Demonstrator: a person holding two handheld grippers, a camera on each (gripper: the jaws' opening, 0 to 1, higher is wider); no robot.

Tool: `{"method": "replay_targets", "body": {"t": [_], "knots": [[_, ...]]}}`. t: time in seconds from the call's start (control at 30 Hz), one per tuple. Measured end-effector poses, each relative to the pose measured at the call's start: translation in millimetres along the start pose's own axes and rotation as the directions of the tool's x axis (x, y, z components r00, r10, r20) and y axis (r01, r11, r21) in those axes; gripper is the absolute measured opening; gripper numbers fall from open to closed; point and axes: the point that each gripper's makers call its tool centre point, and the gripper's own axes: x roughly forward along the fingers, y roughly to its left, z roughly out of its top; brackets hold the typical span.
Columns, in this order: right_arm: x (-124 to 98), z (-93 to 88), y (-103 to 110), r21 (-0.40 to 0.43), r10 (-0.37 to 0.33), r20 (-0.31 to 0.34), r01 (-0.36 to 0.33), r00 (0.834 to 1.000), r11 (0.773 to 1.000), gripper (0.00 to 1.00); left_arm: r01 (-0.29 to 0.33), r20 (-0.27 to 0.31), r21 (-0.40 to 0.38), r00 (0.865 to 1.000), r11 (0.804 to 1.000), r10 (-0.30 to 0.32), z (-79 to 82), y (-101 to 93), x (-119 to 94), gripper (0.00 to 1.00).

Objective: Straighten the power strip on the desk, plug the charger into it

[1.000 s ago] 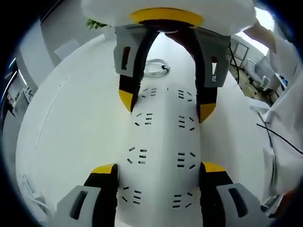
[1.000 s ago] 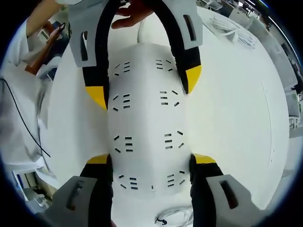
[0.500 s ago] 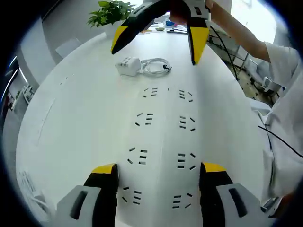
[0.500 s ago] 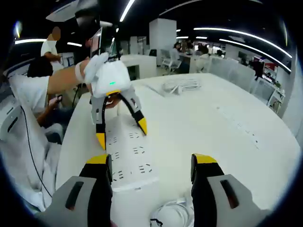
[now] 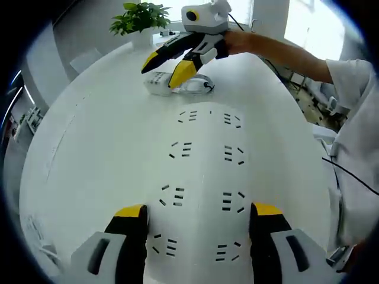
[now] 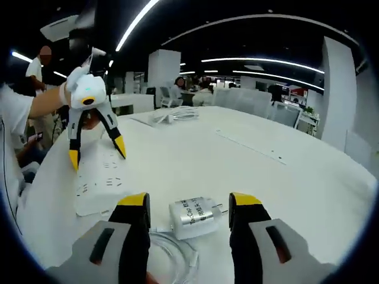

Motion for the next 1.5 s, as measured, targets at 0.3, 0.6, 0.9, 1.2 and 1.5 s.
{"method": "replay_targets", "body": {"t": [0.3, 0.6, 0.9, 1.2, 1.5], "knots": [[7, -6.7, 2, -0.01, 0.043, 0.012, -0.043, 0.999, 0.999, 0.41, -0.004, -0.007, -0.005, 1.0, 1.0, 0.004, 0.5, -0.4, 0, 0.71], [2, -7.3, 2, 0.005, 0.051, 0.033, -0.051, 0.998, 0.999, 0.37, -0.005, 0.001, -0.009, 1.0, 1.0, 0.005, 0.7, -1.0, 0, 0.71], [-12, -11.9, 20, -0.022, 0.131, 0.028, -0.13, 0.991, 0.991, 0.36, -0.005, 0.005, -0.009, 1.0, 1.0, 0.005, 0.8, -1.9, 0, 0.71], [-22, -14.2, 36, -0.035, 0.171, 0.015, -0.171, 0.985, 0.985, 0.36, -0.006, 0.008, -0.011, 1.0, 1.0, 0.006, 0.9, -1.7, 0, 0.71], [-32, -16.7, 50, -0.052, 0.214, 0.001, -0.214, 0.977, 0.976, 0.36, -0.005, 0.008, -0.011, 1.0, 1.0, 0.005, 1.0, -1.5, 0, 0.71]]}}
